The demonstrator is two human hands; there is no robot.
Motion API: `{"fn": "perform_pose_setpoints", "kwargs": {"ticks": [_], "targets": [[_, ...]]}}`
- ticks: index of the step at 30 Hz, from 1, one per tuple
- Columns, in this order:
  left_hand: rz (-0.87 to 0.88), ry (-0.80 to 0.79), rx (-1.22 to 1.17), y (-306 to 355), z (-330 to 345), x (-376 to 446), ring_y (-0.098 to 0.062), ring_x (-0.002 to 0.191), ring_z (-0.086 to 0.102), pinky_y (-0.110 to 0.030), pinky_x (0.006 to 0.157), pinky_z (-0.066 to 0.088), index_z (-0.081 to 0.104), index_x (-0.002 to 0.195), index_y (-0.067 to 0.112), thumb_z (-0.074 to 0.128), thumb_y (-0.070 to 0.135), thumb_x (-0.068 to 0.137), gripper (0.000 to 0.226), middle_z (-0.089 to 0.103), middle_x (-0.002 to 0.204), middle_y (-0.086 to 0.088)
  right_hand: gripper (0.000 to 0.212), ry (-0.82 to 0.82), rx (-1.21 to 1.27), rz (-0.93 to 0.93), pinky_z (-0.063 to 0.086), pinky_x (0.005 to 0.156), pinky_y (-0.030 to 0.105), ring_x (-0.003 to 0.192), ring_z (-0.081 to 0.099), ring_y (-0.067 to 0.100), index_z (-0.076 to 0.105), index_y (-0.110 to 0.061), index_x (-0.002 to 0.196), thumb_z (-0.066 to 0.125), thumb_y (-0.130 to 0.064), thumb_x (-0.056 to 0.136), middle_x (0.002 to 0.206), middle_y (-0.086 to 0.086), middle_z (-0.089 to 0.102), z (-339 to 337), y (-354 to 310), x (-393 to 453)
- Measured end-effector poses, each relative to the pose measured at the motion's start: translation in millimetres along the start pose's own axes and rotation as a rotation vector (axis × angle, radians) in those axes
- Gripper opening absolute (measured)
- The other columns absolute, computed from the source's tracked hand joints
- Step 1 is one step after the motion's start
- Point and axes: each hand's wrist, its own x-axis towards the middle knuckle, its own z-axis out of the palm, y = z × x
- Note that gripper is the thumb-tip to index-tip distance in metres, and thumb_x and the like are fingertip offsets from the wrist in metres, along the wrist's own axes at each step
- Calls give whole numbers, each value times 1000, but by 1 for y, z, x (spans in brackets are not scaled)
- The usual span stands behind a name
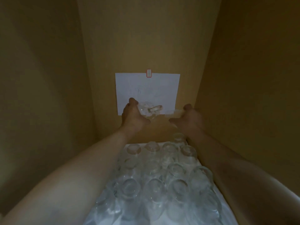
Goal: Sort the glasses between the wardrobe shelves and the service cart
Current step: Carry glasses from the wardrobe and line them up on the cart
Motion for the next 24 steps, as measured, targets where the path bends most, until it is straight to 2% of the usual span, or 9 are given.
{"fn": "perform_pose_setpoints", "kwargs": {"ticks": [3,6,8,10,13,17,19,22,24], "targets": [[-85,97,-202,7,2,-17,-19,94,58,-24,67,46,36,110,21,98,27,53,84,54,108,1,82,85,155,88,45,69,31,104,64,31,52,-11,134,75,-65,76,111,8,67,-8,2,-21],[-138,155,-328,17,4,-33,-17,91,58,-23,70,49,36,110,23,98,33,51,86,54,106,3,82,102,362,237,47,79,33,111,65,31,56,-9,134,73,-67,78,113,7,70,-14,4,-43],[-151,156,-435,24,7,-44,-10,82,59,-13,60,47,37,108,24,97,33,51,84,55,100,7,66,82,644,372,52,78,37,93,70,28,71,-8,107,78,-63,74,85,4,72,-15,9,-60],[-169,136,-523,32,8,-57,-1,80,56,-11,54,43,37,108,24,96,31,53,81,56,100,7,51,19,896,494,51,61,35,65,65,22,71,-9,78,84,-57,68,62,1,66,-17,14,-79],[-225,103,-624,46,4,-76,-12,87,61,-18,61,46,39,113,23,95,26,56,80,59,109,-2,47,-35,1072,569,47,44,27,57,64,22,63,-7,84,88,-43,69,71,8,70,-25,20,-101],[-229,83,-668,59,-8,-99,-18,93,64,-24,70,51,38,116,21,96,24,58,82,61,114,-6,65,-61,1134,489,60,66,44,86,75,35,65,-4,112,89,-39,62,102,19,75,-45,20,-127],[-207,73,-714,68,-15,-115,-17,95,64,-27,75,54,37,118,22,96,27,57,85,60,116,-5,69,-60,1151,428,62,77,52,87,75,37,68,-2,111,86,-38,56,100,20,76,-59,21,-141],[-166,38,-810,85,-22,-146,-19,103,64,-35,85,59,35,125,25,93,25,58,88,59,122,-7,64,-103,1135,384,60,63,41,74,75,34,66,1,103,82,-36,53,89,20,76,-87,27,-165],[-143,23,-814,99,-27,-169,-18,104,64,-30,78,57,38,128,27,95,22,59,89,59,124,-5,62,-107,1098,339,58,58,35,68,75,31,68,1,102,81,-35,53,83,17,76,-106,34,-185]]}}
